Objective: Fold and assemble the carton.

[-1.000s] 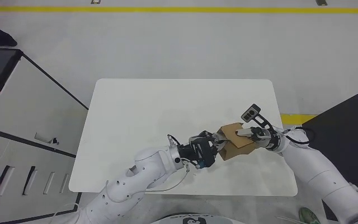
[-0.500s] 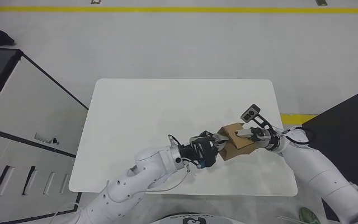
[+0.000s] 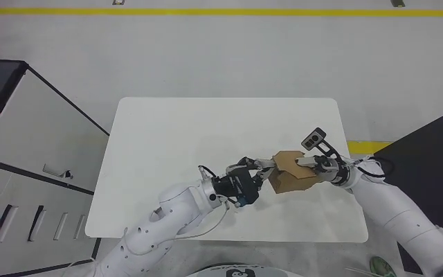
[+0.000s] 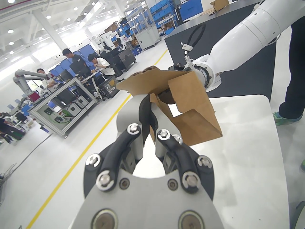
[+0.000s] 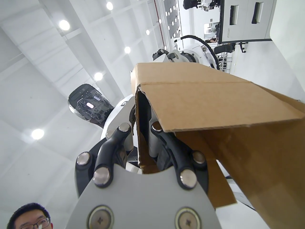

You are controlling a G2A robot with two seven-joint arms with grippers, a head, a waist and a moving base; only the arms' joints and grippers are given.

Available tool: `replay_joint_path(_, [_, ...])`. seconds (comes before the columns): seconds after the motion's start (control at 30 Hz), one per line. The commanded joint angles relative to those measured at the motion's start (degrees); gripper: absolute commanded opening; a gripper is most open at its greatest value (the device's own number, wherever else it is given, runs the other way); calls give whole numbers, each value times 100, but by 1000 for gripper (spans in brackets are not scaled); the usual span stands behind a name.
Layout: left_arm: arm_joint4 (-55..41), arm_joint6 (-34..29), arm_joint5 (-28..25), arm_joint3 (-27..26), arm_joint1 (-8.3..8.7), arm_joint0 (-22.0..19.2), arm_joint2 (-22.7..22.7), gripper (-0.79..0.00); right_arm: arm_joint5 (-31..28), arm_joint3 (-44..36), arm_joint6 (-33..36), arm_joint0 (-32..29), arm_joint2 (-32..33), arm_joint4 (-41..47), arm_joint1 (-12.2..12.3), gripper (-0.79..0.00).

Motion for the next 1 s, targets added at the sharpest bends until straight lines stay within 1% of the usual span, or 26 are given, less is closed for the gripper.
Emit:
replay_joint_path(0.0, [160,73,73,-38,16,56,-30,-785,62,13,0,6,-11,47,-1,-785])
replay_joint_path(0.23, [634,398,242,-186,59,214,-43,-785,357,127,0,19,-42,293,-32,-785])
replay_joint_path(0.33, [876,418,340,-268,72,269,-30,-785,518,211,0,34,-67,323,-53,-785])
replay_joint_path(0.43, [1268,235,504,-362,75,308,23,-785,635,266,0,62,-99,322,-81,-785])
replay_joint_path(0.6, [1851,-114,749,-465,45,302,237,-785,731,293,0,110,-137,283,-120,-785])
replay_joint_path(0.83, [2395,-292,733,-440,-16,175,622,-785,783,272,0,111,-160,257,-150,-785])
replay_joint_path(0.97, [2455,-386,747,-391,-54,98,728,-785,780,238,0,91,-160,257,-157,-785])
